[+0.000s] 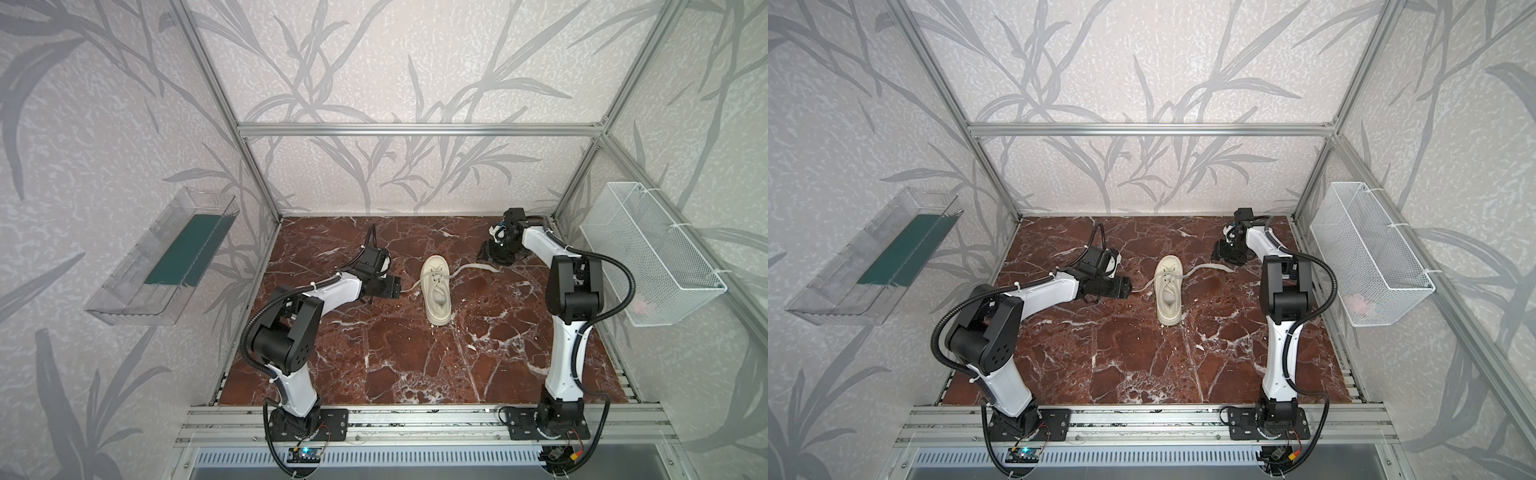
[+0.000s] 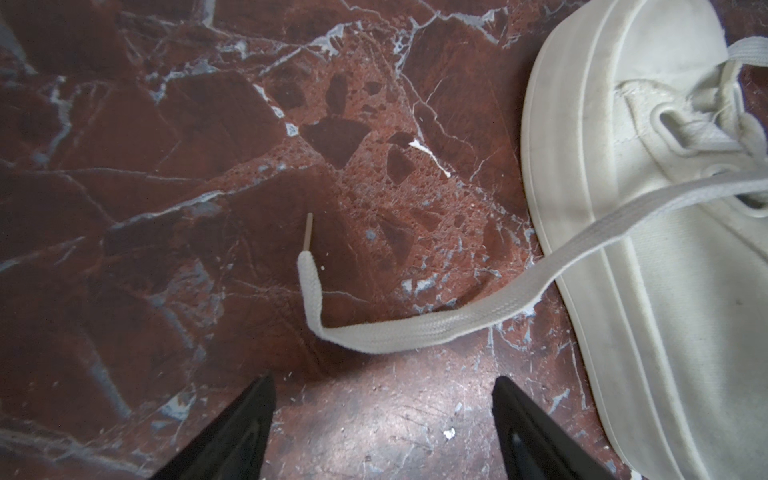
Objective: Tie the shoes
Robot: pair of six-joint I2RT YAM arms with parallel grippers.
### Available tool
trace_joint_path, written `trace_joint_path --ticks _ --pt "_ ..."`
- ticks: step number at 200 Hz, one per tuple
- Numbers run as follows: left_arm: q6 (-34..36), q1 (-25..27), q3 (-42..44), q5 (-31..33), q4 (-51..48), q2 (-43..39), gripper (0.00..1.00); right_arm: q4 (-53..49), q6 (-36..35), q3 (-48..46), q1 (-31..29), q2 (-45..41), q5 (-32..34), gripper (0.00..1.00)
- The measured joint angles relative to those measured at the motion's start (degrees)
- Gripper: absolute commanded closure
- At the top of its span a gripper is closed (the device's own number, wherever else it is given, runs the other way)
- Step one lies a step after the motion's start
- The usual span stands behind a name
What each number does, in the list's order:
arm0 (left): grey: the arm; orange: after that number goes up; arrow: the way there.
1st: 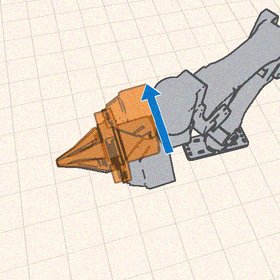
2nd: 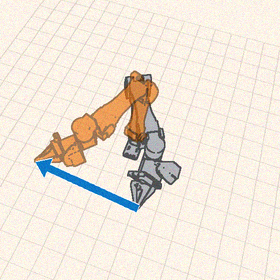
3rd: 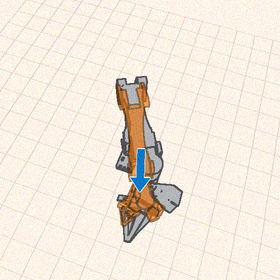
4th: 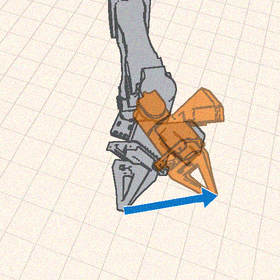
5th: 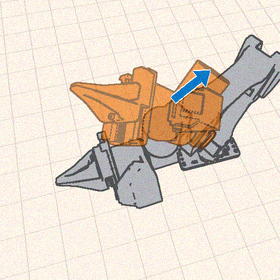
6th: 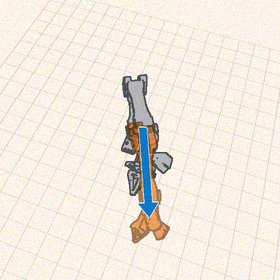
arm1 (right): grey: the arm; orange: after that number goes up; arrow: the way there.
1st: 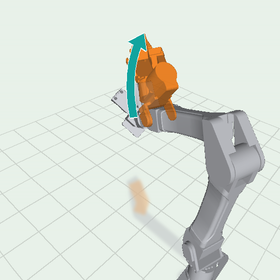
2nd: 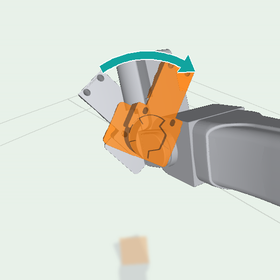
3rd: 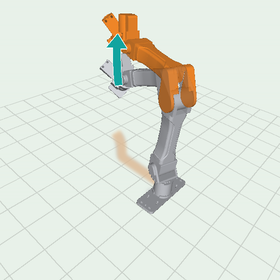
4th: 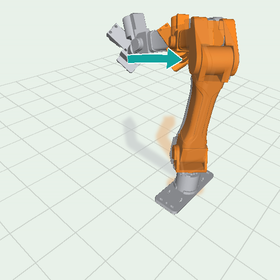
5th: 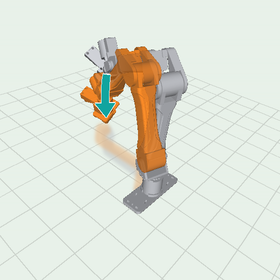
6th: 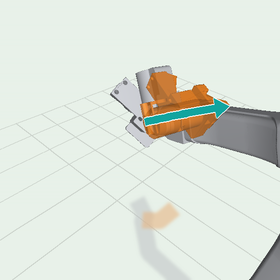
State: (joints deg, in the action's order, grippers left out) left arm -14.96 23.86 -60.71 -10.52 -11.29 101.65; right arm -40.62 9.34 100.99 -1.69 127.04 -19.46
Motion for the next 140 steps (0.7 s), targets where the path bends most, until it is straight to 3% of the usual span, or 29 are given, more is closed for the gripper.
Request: trace_joint_path --ticks 73,140 --pt "0.0 0.0 0.0 0.0 -0.3 0.0 0.16 0.5 -1.0 -2.0 0.3 0.9 -0.3 0.36" --pt "-0.1 0.0 0.0 0.0 -0.3 0.0 0.17 3.2 0.3 -13.7 0.3 -6.1 -4.3 0.36"
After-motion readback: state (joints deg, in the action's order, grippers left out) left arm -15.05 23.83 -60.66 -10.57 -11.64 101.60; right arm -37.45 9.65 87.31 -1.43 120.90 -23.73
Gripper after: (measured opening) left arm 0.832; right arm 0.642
